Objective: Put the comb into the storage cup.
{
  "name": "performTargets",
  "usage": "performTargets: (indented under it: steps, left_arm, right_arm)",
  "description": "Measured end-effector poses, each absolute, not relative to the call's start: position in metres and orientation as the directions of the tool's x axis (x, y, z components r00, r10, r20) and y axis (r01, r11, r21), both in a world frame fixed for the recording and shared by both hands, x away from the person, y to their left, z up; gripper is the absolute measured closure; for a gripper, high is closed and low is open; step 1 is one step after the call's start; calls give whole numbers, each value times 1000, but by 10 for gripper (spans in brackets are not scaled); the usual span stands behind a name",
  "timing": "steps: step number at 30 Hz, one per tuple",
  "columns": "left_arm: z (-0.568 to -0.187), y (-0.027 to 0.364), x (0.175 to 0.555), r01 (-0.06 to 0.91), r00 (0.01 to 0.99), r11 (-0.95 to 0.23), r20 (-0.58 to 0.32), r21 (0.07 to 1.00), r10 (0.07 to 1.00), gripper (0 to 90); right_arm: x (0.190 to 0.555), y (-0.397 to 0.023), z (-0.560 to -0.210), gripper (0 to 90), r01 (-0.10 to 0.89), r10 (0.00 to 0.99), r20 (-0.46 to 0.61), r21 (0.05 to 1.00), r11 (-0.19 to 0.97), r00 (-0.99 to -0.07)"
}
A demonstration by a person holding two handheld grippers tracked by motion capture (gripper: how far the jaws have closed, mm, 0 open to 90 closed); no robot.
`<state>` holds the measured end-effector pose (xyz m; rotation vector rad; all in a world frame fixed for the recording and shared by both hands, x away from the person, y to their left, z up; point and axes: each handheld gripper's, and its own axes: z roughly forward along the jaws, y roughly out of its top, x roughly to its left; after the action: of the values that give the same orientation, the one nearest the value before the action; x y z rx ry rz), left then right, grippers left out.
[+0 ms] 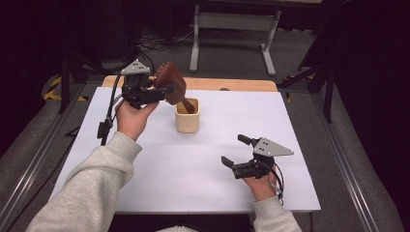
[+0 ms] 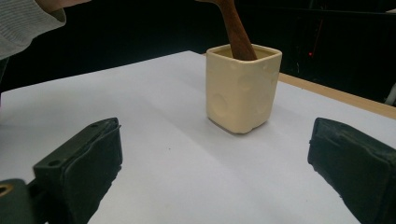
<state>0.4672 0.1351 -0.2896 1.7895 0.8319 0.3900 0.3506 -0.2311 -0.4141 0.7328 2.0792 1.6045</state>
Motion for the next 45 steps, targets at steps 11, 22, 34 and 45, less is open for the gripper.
performTargets:
  steps: [11, 22, 34, 45]
  left_arm:
    - [-304, 131, 481, 402, 678, -179, -161, 898, 717, 547]
    - [-313, 126, 490, 455, 657, -166, -204, 875, 725, 546]
    - [-322, 120, 497, 499, 648, -174, -232, 849, 725, 542]
    - [-330, 118, 500, 525, 637, -169, -254, 834, 728, 536]
  right_arm:
    - [350, -232, -414, 36, 156, 630, -2, 968, 195, -776]
    - [351, -233, -414, 37, 159, 628, 1, 968, 195, -778]
    - [351, -233, -415, 38, 161, 618, 9, 968, 192, -786]
    - [350, -232, -415, 37, 162, 610, 11, 968, 192, -792]
